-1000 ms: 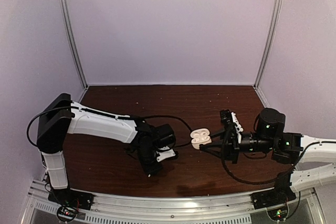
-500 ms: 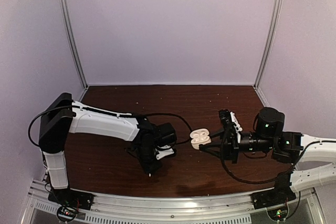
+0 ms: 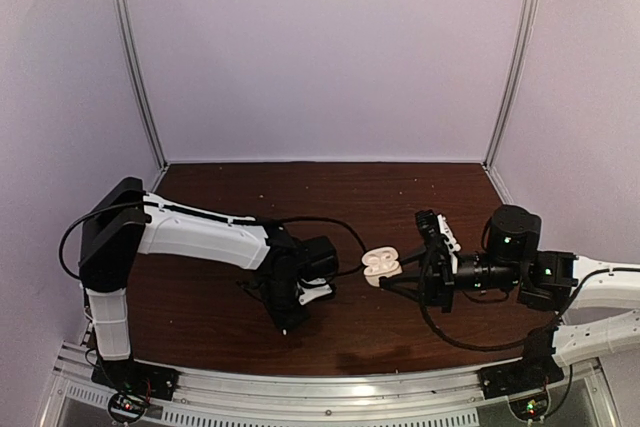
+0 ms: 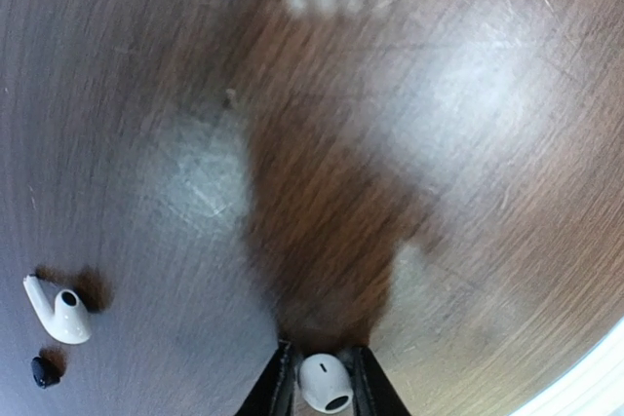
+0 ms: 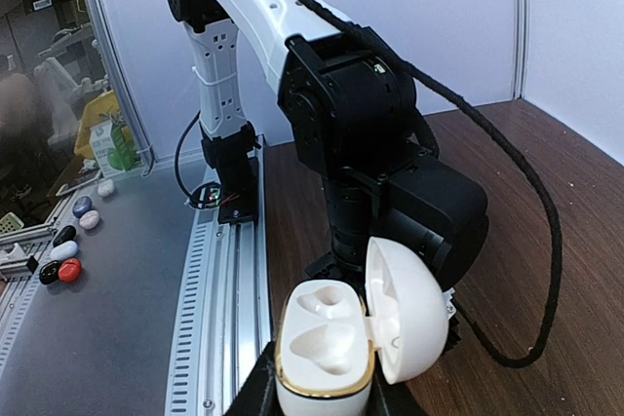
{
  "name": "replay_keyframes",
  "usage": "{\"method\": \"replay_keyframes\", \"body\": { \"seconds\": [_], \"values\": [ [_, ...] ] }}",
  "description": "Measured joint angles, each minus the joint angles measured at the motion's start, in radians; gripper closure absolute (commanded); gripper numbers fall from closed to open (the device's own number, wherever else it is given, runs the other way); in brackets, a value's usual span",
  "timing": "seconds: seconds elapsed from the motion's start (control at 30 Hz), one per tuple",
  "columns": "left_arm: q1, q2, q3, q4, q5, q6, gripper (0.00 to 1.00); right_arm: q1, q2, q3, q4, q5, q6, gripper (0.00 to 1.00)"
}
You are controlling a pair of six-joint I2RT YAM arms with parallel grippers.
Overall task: Insert the wireless bluetooth earbuds into the charging case
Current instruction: Pick up the right earbud from the center of the board.
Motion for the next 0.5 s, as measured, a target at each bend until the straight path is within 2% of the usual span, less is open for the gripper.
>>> {"method": "replay_keyframes", "body": {
  "seconds": [0.3,0.5],
  "values": [
    [0.0,-0.018,-0.02,0.04,-0.019,-0.002,0.84,0.0,-0.001,0.0,0.006,0.0,0.0,1.0],
    [0.004,-0.116,-0.071,0.13,-0.082,-0.016,0.85,0.0,-0.008,-0.003,0.056,0.001,-0.028,1.0]
  ]
}}
